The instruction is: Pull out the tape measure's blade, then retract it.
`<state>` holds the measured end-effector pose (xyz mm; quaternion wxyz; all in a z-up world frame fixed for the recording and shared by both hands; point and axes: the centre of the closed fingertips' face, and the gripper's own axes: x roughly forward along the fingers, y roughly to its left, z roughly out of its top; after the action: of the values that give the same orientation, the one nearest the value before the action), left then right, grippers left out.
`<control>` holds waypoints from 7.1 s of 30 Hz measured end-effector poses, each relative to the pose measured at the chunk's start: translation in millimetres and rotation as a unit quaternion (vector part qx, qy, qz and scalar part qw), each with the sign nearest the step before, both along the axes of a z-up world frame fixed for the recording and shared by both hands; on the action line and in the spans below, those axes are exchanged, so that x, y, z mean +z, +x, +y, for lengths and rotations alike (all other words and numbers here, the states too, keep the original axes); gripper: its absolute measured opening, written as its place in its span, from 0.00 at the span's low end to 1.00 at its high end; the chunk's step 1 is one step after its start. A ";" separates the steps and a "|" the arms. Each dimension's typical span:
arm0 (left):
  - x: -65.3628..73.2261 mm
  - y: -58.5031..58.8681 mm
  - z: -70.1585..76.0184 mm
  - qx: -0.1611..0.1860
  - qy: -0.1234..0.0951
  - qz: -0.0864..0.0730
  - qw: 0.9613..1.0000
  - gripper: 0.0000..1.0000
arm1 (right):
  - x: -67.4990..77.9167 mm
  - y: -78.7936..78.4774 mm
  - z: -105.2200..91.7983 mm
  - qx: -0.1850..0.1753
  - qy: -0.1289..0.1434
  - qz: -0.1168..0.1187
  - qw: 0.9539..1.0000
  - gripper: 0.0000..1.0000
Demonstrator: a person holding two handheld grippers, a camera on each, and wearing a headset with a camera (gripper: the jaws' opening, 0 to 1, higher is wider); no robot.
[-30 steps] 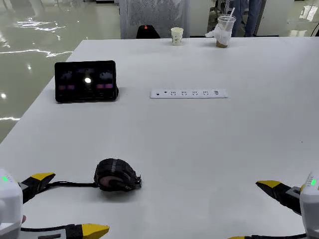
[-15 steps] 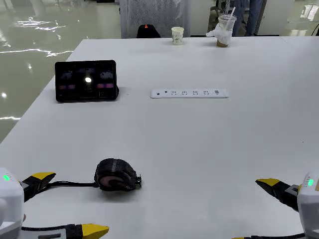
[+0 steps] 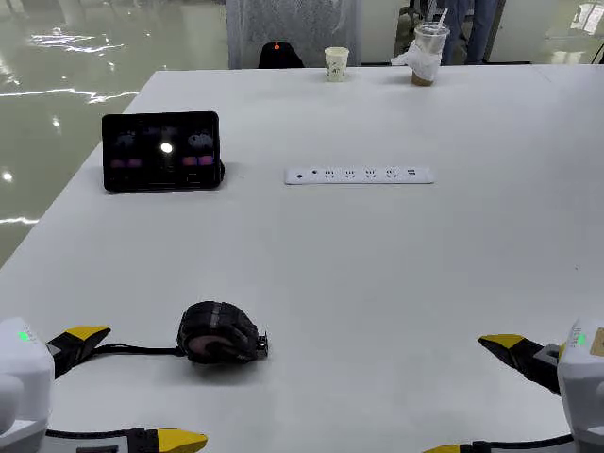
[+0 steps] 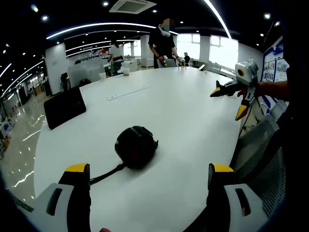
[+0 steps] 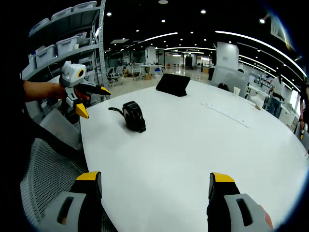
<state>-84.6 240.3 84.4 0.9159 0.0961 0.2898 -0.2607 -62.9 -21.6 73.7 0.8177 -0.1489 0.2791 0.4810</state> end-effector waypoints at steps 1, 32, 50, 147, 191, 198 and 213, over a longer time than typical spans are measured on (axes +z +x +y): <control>-0.6 0.6 0.0 -0.001 0.001 0.001 1.000 0.99 | -0.6 0.6 0.2 0.001 -0.001 0.000 1.000 0.92; -17.3 28.5 -1.4 -0.060 0.037 0.020 0.997 0.96 | -17.7 29.0 27.2 0.066 -0.031 -0.007 0.997 0.83; -25.6 48.9 -1.2 -0.108 0.059 0.026 0.992 0.76 | -25.9 43.1 67.3 0.153 -0.028 -0.030 0.987 0.64; -55.1 81.6 -5.3 -0.305 0.140 0.092 0.938 0.23 | -80.6 62.1 194.4 0.344 -0.046 -0.043 0.937 0.09; -55.7 81.3 -5.1 -0.299 0.144 0.094 0.938 0.23 | -80.9 75.4 131.4 0.332 -0.073 -0.042 0.940 0.09; -56.0 81.3 -4.9 -0.298 0.143 0.095 0.939 0.23 | -80.4 78.7 118.8 0.327 -0.078 -0.042 0.941 0.09; -56.0 81.5 -5.4 -0.296 0.143 0.094 0.940 0.23 | -79.7 84.6 93.1 0.315 -0.089 -0.041 0.944 0.09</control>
<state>-3.1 234.9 28.4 0.7426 0.2828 0.3673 -0.4833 21.7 71.5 -6.0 0.6183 -0.3210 0.2262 0.6808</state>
